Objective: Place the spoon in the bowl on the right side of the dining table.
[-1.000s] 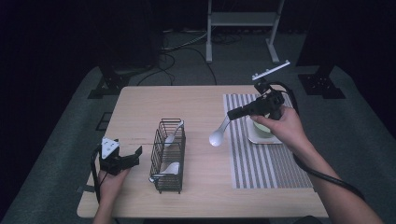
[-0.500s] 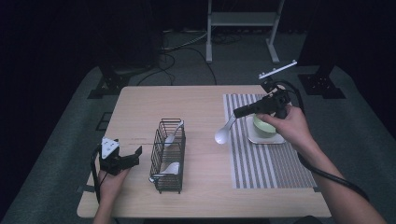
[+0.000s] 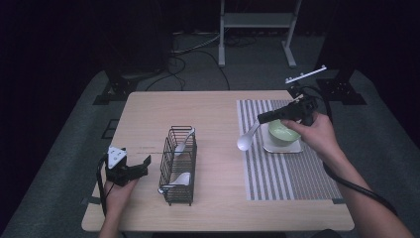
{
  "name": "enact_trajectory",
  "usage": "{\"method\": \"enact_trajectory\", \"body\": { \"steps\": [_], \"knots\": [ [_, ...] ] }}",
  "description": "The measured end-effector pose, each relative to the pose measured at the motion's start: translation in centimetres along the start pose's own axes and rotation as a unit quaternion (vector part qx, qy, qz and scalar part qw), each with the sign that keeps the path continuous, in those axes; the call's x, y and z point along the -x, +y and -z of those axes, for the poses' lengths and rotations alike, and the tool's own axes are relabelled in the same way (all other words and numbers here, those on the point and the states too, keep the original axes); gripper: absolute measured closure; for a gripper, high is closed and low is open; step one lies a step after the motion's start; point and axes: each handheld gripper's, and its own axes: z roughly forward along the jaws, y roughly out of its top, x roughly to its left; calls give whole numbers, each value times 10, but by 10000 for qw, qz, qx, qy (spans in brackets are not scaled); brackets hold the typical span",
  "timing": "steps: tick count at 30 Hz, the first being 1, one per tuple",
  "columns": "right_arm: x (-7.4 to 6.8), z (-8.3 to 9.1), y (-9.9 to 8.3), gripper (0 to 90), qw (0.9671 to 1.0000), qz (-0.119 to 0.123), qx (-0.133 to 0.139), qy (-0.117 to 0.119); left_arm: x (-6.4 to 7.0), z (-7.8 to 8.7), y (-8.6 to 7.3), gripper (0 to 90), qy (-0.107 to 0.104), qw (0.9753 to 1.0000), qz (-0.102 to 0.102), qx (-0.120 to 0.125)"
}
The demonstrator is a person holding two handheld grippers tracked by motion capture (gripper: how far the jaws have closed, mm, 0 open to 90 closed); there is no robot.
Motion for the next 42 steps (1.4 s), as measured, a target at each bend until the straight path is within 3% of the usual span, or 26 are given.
{"method": "enact_trajectory", "body": {
  "steps": [42],
  "knots": [
    [36, 27, -16, 856, 9979, -437, 226, -413, 0, 0, 0, 15, 8, 10000, -14, -3]
  ]
}}
